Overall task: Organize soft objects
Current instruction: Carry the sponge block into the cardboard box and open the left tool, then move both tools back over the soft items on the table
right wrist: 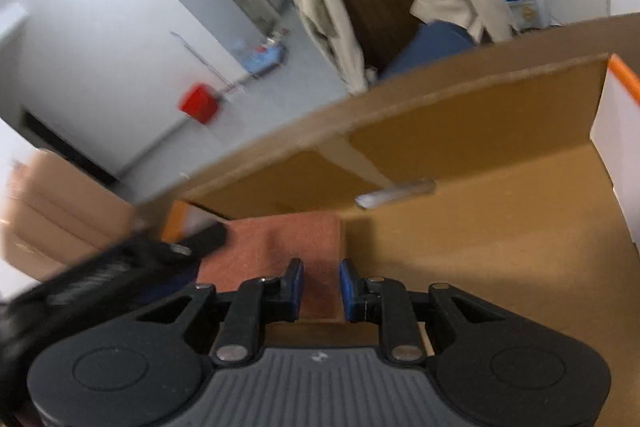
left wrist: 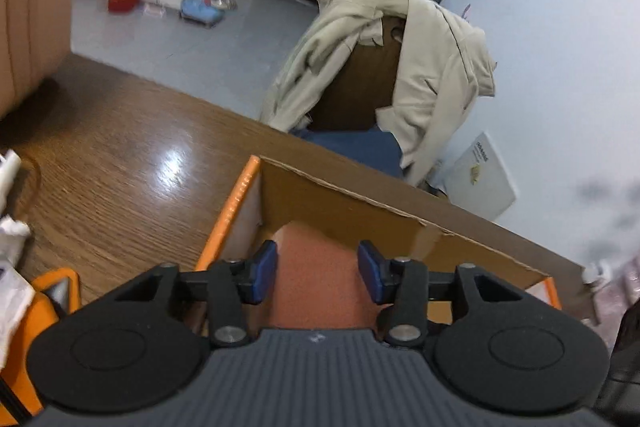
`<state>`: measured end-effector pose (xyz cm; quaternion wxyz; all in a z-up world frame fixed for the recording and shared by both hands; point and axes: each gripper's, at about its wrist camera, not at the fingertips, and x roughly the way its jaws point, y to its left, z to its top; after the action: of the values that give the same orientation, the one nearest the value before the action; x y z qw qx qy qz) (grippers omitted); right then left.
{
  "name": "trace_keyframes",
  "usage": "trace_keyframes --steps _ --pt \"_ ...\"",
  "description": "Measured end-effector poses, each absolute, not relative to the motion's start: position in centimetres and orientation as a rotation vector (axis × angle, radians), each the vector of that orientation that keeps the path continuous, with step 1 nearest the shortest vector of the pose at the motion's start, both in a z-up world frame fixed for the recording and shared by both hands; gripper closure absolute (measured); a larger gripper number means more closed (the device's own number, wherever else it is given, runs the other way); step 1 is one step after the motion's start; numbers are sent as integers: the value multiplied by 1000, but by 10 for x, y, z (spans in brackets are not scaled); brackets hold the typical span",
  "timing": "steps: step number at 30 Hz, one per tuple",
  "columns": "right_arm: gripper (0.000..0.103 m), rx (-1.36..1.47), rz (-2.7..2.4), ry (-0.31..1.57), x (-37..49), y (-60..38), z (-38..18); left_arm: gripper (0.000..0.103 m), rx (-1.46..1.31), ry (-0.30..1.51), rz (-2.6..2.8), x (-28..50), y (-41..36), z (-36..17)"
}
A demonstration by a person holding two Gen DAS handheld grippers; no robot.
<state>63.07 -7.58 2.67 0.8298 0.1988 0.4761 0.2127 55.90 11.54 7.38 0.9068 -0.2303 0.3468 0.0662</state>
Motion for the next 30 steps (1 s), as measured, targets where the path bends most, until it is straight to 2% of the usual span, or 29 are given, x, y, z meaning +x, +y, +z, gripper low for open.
trace_keyframes --steps 3,7,11,13,16,21,27,30 --pt "81 411 469 1000 629 -71 27 52 -459 693 99 550 112 80" --pt "81 386 463 942 619 -78 55 51 -401 645 73 527 103 106" --pt "78 340 440 858 586 -102 104 40 -354 593 32 490 91 143" --pt "74 316 436 813 563 -119 131 37 -312 566 15 467 81 161" --pt "64 287 428 754 523 -146 164 27 -255 527 -17 434 67 184" --pt "57 211 414 658 457 -181 202 21 -169 455 -48 370 47 213" --pt "51 114 454 543 360 -196 218 16 -110 381 -95 278 32 213" --pt "43 86 478 467 308 -195 211 9 -81 321 -125 223 29 197"
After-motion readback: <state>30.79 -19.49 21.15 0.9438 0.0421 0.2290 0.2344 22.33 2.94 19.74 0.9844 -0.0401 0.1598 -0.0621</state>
